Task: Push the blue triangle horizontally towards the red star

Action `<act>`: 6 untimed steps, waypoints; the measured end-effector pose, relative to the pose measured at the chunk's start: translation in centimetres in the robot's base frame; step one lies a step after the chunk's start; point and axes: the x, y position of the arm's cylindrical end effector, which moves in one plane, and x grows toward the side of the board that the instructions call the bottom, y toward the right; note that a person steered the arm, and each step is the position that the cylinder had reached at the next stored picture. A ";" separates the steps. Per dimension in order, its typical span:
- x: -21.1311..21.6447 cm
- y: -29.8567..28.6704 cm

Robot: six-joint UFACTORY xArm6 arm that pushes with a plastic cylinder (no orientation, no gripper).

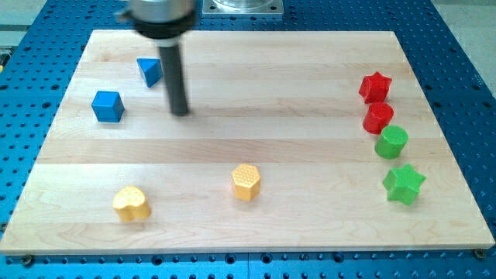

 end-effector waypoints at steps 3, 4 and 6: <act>-9.6 7.0; -10.5 21.3; -7.7 15.6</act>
